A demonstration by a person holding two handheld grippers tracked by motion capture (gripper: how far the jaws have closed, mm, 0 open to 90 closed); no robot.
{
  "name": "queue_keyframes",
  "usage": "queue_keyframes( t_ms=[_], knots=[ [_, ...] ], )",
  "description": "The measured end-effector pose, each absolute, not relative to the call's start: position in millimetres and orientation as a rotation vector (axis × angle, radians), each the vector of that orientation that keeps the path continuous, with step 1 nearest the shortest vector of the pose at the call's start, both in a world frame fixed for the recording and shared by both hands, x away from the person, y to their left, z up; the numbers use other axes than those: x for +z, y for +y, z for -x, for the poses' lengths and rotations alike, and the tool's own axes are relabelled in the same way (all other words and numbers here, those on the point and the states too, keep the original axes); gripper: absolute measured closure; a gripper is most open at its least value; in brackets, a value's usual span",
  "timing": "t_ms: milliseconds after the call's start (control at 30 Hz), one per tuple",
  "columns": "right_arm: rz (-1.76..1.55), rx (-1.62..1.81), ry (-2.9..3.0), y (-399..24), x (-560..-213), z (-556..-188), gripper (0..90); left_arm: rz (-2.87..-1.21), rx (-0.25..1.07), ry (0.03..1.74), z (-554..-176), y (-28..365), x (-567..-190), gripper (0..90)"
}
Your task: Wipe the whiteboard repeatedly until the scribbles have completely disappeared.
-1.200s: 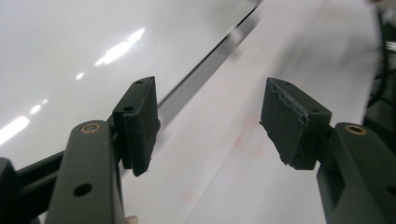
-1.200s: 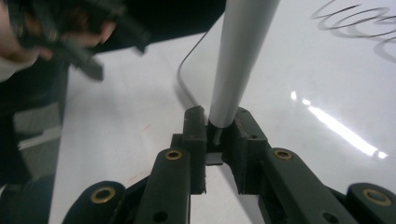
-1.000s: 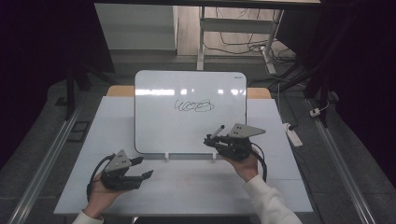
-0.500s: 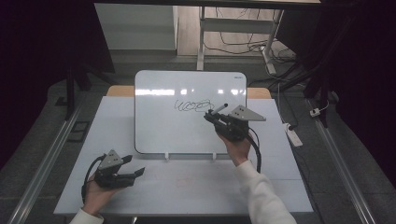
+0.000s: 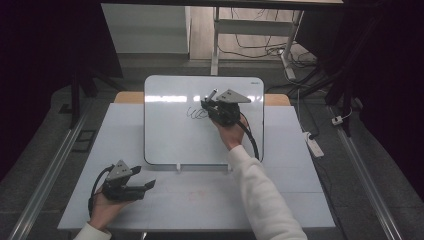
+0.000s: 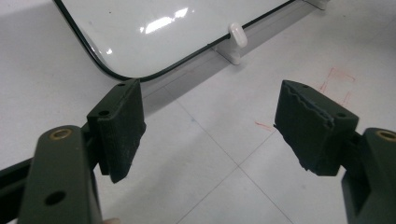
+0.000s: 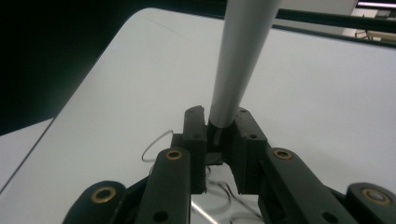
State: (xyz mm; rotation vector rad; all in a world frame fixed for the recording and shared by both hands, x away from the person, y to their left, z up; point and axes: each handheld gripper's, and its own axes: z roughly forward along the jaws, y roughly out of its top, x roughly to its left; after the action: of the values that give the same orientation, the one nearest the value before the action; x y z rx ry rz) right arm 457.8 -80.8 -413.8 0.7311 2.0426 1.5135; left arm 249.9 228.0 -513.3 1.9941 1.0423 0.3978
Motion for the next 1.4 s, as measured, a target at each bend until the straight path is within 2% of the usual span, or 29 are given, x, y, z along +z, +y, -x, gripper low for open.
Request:
queue_keyframes(
  t_ms=[267,433,567,733,867,1000,1133,1267,1400],
  knots=[
    [-0.605,1.488,2.147,-38.5,-424.8,-456.5,77.6,-1.993,0.395,1.040,-251.6,228.6,-513.8,25.1],
    [-0.723,1.552,2.060,-48.5,-420.4,-464.1,77.6,-1.991,0.400,1.037,-249.5,229.1,-512.8,25.1],
    [-0.542,1.479,2.178,-35.7,-430.9,-451.3,77.7,-1.988,0.404,1.038,-248.5,230.1,-512.4,25.4],
    [-0.720,1.580,2.051,-52.1,-425.2,-460.6,77.7,-1.991,0.402,1.031,-247.7,228.9,-511.9,26.2],
    [-0.518,1.480,2.189,-34.3,-436.8,-445.7,77.7,-1.995,0.399,1.036,-249.4,228.9,-513.1,26.2],
    [-0.708,1.564,2.084,-50.7,-431.1,-455.0,77.7,-1.991,0.403,1.035,-247.7,229.4,-512.5,26.1],
    [-0.582,1.478,2.151,-40.3,-441.0,-439.9,77.7,-1.989,0.396,1.037,-249.0,230.1,-512.9,26.1],
    [-0.790,1.582,1.996,-64.9,-432.5,-451.8,77.7,-1.989,0.399,1.035,-247.1,230.2,-512.6,26.1],
    [-0.631,1.506,2.127,-42.4,-443.3,-436.1,77.7,-1.987,0.391,1.038,-249.4,230.1,-513.0,26.1]
  ],
)
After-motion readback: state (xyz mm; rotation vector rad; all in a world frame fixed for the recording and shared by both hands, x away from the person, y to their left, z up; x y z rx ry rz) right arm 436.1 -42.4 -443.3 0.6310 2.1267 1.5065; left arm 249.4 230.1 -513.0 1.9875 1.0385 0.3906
